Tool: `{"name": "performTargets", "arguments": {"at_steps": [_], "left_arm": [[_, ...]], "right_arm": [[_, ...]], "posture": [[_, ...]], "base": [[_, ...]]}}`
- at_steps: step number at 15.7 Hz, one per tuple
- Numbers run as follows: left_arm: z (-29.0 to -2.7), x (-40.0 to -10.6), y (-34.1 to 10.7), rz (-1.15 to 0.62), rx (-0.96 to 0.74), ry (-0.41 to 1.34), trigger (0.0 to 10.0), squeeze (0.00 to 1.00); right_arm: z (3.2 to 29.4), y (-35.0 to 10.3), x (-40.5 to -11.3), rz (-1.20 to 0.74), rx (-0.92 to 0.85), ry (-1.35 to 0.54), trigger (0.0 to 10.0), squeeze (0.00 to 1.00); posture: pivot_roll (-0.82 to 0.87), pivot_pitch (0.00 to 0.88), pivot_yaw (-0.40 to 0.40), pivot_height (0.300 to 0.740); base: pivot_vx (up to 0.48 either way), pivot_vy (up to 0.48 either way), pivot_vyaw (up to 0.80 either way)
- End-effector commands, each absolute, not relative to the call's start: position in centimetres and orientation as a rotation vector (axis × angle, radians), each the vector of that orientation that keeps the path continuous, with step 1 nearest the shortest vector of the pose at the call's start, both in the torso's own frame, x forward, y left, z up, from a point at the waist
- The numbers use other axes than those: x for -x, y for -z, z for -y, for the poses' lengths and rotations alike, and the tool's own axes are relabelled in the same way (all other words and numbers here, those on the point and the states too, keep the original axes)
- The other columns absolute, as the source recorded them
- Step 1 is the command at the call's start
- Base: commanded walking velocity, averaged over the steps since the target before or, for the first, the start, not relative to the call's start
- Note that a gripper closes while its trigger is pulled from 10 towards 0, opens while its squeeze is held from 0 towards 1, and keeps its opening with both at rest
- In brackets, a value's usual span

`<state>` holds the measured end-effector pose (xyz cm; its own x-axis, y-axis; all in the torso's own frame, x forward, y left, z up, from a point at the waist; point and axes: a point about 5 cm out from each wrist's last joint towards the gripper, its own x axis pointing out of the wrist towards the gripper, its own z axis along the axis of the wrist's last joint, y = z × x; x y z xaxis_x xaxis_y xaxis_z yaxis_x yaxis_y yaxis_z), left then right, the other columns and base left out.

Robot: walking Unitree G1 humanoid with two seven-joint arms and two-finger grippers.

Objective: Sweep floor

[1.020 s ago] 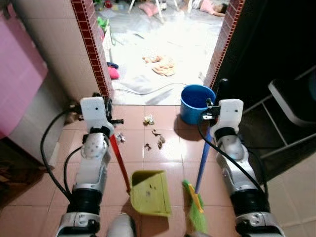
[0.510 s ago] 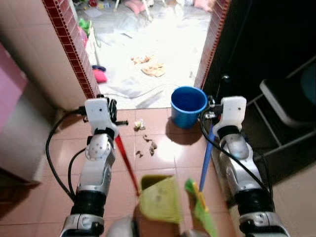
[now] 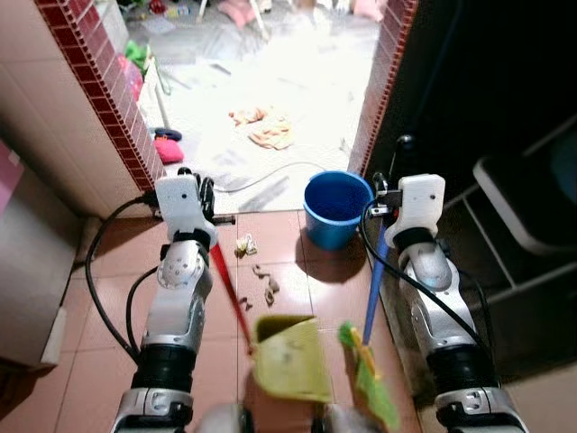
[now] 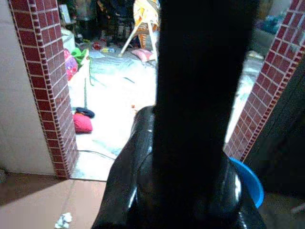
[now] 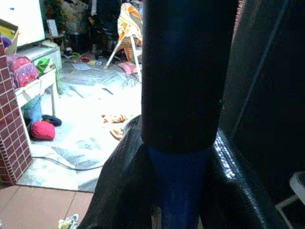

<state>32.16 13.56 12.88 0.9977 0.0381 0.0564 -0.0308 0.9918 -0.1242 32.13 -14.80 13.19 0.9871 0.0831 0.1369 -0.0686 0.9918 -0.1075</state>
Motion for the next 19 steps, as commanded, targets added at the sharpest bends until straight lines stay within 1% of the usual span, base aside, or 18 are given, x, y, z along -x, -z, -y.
{"name": "performTargets", "arguments": {"at_steps": [1, 13, 17, 19], "left_arm": [[-14.40, -32.31, -14.08, 0.105, 0.115, -0.059, 10.0, 0.00], [-13.68, -31.95, -14.28, 0.108, 0.109, -0.047, 10.0, 0.00], [-13.65, -31.92, -14.42, 0.113, 0.103, -0.053, 10.0, 0.00], [-13.68, -31.85, -14.51, 0.118, 0.106, -0.063, 10.0, 0.00]], "right_arm": [[13.86, -14.24, -32.31, 0.187, 0.079, -0.101, 10.0, 0.00], [14.23, -14.00, -32.02, 0.181, 0.106, -0.082, 10.0, 0.00], [14.38, -14.02, -32.09, 0.180, 0.117, -0.073, 10.0, 0.00], [14.47, -14.07, -32.11, 0.182, 0.135, -0.062, 10.0, 0.00]], "posture": [[-0.05, 0.082, 0.005, 0.740], [-0.06, 0.095, 0.003, 0.740], [-0.06, 0.100, 0.001, 0.740], [-0.06, 0.102, -0.002, 0.740]], "base": [[0.266, 0.401, 0.00], [0.293, 0.378, 0.00], [0.414, 0.000, 0.00], [0.000, 0.000, 0.00]]}}
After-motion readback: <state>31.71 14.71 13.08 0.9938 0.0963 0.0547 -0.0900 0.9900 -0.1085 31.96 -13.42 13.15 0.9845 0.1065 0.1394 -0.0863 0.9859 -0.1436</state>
